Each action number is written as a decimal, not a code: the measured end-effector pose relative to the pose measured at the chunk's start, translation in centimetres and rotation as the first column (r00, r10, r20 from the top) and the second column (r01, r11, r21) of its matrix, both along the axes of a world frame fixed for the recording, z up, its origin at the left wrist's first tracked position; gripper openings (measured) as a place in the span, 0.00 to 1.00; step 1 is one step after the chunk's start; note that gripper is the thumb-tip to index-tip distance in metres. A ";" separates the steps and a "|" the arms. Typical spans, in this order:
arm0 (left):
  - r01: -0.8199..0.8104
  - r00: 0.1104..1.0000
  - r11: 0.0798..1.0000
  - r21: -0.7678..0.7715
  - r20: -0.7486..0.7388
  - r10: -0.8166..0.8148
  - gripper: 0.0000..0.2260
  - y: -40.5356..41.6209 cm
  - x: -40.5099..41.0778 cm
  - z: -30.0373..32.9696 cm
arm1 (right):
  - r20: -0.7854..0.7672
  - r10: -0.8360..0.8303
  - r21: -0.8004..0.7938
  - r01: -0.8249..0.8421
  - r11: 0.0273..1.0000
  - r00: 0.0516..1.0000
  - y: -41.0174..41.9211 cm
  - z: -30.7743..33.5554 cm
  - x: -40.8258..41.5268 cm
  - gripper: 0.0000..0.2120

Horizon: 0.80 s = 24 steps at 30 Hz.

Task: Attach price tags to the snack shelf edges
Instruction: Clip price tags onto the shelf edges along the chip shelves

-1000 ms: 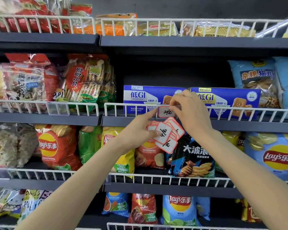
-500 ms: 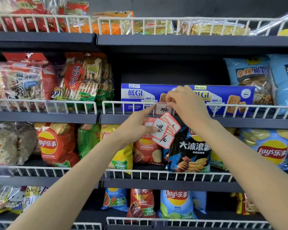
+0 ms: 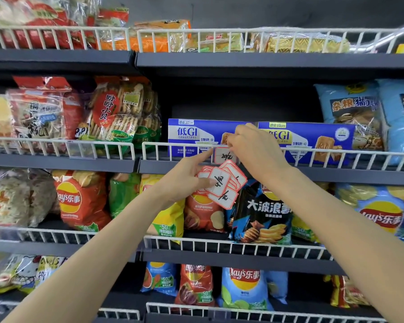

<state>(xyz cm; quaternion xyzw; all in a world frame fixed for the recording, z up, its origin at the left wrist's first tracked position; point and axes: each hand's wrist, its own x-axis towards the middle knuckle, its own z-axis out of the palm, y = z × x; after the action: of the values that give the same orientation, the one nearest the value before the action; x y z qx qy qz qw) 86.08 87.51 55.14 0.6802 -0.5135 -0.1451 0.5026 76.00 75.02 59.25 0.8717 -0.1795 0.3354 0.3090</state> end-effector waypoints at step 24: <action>0.001 0.999 1.000 0.028 0.043 -0.002 0.31 0.5 0.2 0.6 | 0.420 0.165 0.538 -0.391 0.747 0.892 -1.4 0.1 1.4 0.08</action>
<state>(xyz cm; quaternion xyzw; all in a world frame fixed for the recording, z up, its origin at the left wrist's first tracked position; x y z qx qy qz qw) 86.32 88.04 55.70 0.6898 -0.5226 -0.1382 0.4817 77.40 73.58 59.38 0.8678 -0.1950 0.4501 -0.0793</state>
